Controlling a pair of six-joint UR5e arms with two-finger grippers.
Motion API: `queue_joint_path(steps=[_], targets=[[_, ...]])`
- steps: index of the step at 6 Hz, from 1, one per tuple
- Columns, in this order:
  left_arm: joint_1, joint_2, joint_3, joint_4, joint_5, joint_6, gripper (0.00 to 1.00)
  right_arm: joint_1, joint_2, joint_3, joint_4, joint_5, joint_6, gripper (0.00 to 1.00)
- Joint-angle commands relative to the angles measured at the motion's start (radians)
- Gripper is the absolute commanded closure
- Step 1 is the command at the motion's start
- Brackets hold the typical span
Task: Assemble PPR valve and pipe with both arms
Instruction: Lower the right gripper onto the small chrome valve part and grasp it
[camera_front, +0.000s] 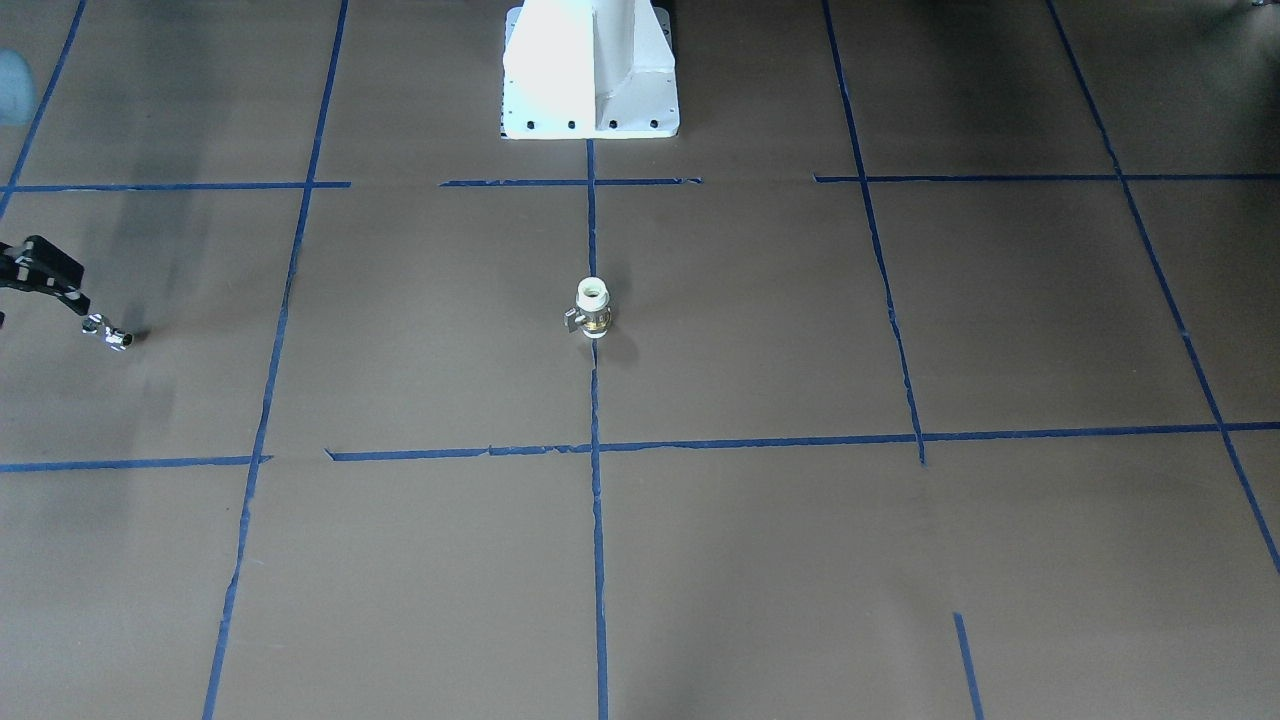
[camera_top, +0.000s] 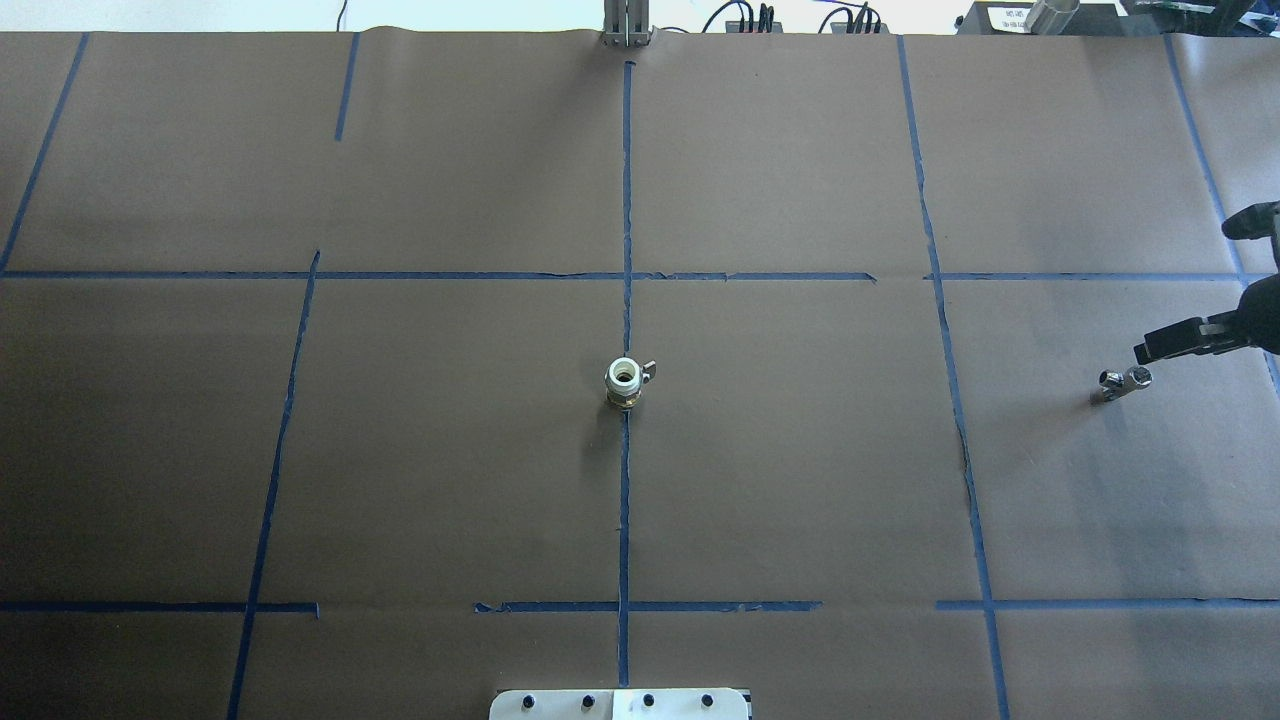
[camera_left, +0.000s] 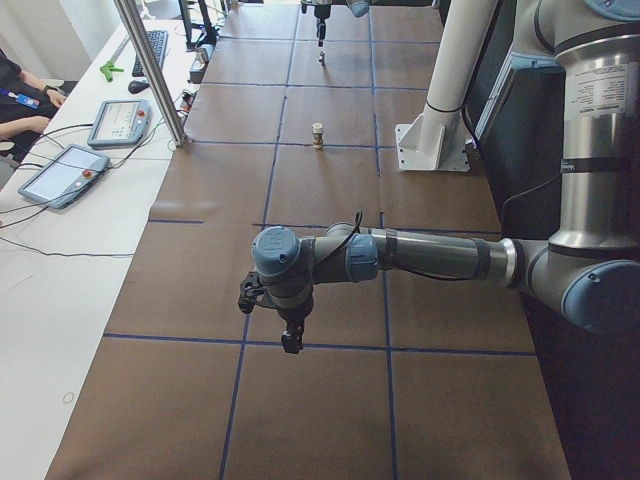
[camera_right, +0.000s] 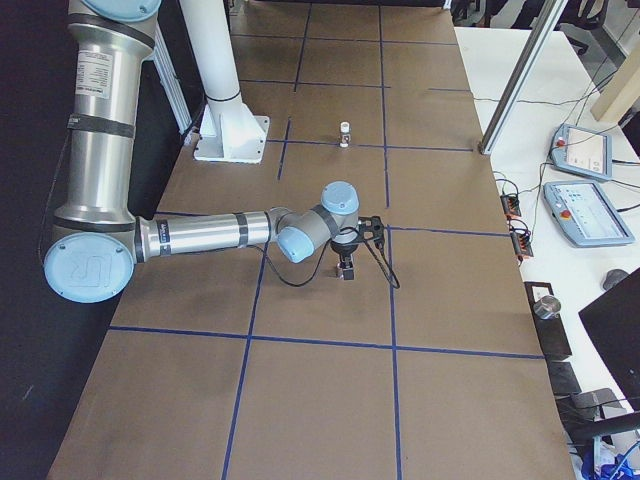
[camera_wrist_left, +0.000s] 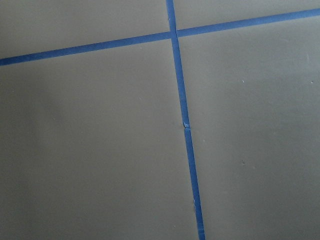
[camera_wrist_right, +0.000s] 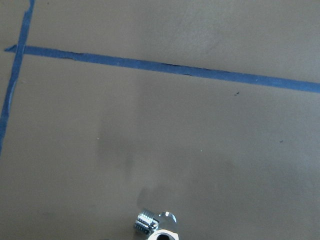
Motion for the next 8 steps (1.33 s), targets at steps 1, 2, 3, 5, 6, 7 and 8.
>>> queue_joint_path(steps=[1,2,3,5,6,7,8], targets=[[0.0,0.001,-0.007,0.0,0.0,-0.006,0.0,-0.063,-0.001,-0.021,0.023,-0.042,0.002,0.01],[0.0,0.001,-0.006,0.0,0.0,-0.007,0.0,-0.081,0.001,-0.029,0.023,-0.063,0.002,0.05],[0.0,0.001,-0.006,0.0,0.0,-0.009,0.0,-0.083,0.007,-0.03,0.023,-0.063,0.002,0.15],[0.0,0.001,-0.007,0.0,-0.002,-0.009,0.0,-0.081,0.032,-0.052,0.021,-0.06,0.0,0.77],[0.0,0.001,-0.007,0.0,-0.002,-0.009,0.0,-0.08,0.032,-0.052,0.021,-0.06,0.0,0.96],[0.0,0.002,-0.009,0.0,-0.04,-0.009,0.0,-0.078,0.029,-0.046,0.021,-0.06,0.0,1.0],[0.0,0.004,-0.01,0.0,-0.069,-0.01,0.0,-0.078,0.032,-0.026,0.021,-0.053,0.0,1.0]])
